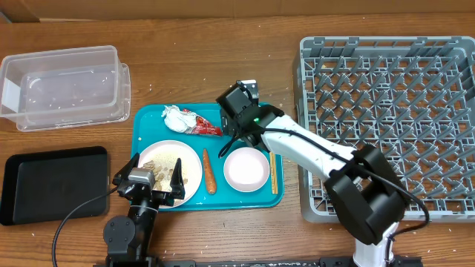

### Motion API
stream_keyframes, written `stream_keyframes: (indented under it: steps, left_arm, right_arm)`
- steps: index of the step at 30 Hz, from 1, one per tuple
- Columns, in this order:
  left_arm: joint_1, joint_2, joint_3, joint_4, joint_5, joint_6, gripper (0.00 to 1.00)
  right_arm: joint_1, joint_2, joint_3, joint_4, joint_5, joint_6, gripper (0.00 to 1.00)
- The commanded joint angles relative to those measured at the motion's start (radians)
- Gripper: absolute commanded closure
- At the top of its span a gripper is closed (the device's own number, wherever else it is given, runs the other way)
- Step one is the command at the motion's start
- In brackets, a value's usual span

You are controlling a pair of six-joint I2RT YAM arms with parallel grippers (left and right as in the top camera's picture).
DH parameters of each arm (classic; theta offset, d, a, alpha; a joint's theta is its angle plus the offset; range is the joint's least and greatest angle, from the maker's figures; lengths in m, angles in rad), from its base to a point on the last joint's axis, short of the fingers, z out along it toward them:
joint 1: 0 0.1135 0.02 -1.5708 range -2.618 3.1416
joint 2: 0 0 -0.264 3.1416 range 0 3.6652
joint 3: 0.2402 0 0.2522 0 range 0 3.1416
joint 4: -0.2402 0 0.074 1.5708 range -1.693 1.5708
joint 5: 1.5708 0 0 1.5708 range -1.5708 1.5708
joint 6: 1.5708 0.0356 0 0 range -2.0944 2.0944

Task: Sort waste into correct bins and load items into the dishwasher
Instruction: 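Grasp the white cup rim with the right gripper and lift, then carry the white cup to the dish rack and release it upright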

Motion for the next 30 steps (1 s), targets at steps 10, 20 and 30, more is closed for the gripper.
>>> stream_keyframes:
  steps: [10,20,30]
  left_arm:
    - [-0.006,-0.011,-0.004,-0.002,-0.009,0.022,0.00]
    - [-0.006,-0.011,-0.004,-0.002,-0.009,0.022,0.00]
    - [-0.006,-0.011,-0.004,-0.002,-0.009,0.022,0.00]
  right_arm:
    - [-0.002,0.016,0.029,0.004,0.051,-0.005,0.39]
    - [-0.008,-0.128,0.098,-0.090,0.060,-0.001,0.44]
    - [-0.173,-0.449,0.131,-0.188,0.245,-0.036,0.45]
